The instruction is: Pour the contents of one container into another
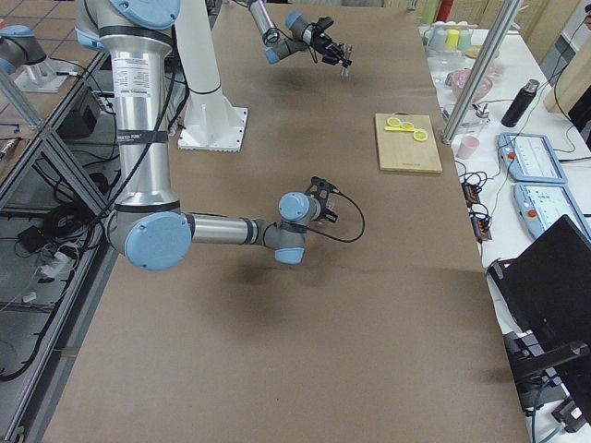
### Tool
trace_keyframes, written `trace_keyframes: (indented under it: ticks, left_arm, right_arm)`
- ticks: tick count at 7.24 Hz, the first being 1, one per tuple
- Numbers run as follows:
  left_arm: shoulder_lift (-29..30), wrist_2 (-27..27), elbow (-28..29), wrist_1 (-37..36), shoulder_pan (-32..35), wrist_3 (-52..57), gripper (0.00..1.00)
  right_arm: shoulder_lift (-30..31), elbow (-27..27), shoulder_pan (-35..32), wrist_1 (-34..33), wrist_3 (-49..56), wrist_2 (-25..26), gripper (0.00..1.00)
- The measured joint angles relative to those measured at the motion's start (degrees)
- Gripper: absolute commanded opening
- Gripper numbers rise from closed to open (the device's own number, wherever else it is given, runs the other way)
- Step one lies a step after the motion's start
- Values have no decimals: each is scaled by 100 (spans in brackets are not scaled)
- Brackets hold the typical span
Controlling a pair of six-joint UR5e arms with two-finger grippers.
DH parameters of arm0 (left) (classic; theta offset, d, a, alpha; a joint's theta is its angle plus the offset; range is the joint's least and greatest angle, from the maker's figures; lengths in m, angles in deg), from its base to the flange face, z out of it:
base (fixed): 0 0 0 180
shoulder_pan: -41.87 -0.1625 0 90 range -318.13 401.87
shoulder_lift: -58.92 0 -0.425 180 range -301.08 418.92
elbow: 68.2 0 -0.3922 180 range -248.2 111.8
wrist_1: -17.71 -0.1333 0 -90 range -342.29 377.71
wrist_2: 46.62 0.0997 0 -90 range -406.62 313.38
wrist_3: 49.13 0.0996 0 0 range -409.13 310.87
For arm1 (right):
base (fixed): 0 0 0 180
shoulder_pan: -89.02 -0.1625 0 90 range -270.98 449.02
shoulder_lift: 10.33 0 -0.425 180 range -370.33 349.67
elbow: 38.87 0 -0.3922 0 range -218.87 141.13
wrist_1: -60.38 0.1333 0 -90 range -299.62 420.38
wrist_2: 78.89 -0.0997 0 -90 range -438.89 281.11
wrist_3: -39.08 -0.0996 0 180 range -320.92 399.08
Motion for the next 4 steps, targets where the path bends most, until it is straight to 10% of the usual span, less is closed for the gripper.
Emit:
trace_keyframes:
  ticks: [4]
  left_arm:
    - [-28, 1244, -28, -1308, 35, -1136, 0]
  right_arm:
    - [8, -10, 12, 72, -6, 1, 100]
